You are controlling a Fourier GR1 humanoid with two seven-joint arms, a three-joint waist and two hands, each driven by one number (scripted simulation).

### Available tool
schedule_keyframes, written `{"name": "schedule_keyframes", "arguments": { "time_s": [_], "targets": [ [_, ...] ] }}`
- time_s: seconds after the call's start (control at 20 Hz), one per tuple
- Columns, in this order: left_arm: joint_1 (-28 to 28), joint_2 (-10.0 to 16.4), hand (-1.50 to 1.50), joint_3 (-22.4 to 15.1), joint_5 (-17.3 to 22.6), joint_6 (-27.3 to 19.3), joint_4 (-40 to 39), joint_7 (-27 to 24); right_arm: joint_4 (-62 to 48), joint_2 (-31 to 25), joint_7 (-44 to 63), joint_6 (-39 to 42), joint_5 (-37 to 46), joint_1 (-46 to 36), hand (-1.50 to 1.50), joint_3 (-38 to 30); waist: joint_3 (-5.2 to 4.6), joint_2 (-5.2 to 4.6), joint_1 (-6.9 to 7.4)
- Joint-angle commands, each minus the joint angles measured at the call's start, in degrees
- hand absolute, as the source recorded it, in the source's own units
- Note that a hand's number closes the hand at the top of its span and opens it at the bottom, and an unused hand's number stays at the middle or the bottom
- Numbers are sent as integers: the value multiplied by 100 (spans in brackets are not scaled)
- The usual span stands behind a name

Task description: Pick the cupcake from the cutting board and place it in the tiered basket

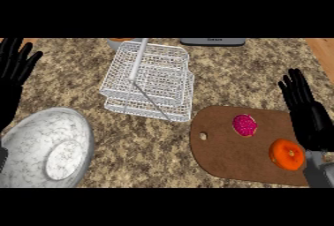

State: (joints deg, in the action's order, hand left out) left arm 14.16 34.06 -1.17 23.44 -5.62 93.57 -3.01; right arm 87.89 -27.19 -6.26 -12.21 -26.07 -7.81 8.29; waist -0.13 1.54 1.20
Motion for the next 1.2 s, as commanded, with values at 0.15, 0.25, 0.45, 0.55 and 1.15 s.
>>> {"name": "schedule_keyframes", "arguments": {
  "time_s": [0.15,0.25,0.45,0.55,1.15],
  "targets": [
    [-1164,-629,0,-659,-621,-707,-625,313,568,-982,92,-956,1440,-602,150,-230,-36,-142,-119],
    [-1510,-727,0,-787,-686,-889,-965,598,753,-1553,87,-1202,2080,-806,150,-343,-68,-119,-179],
    [-1777,-1125,0,-947,-771,-1170,-1144,497,332,-790,684,-3226,1928,-302,-150,-1505,-17,-102,-517],
    [-1948,-1170,0,-1086,-800,-1146,-970,577,796,-526,595,-3751,2393,30,-150,-1223,-6,-81,-363],
    [-1873,-1506,0,-1284,-1258,-1576,-1013,333,1928,-1761,3039,-2647,3780,1442,-150,558,-88,-165,-318]
  ]
}}
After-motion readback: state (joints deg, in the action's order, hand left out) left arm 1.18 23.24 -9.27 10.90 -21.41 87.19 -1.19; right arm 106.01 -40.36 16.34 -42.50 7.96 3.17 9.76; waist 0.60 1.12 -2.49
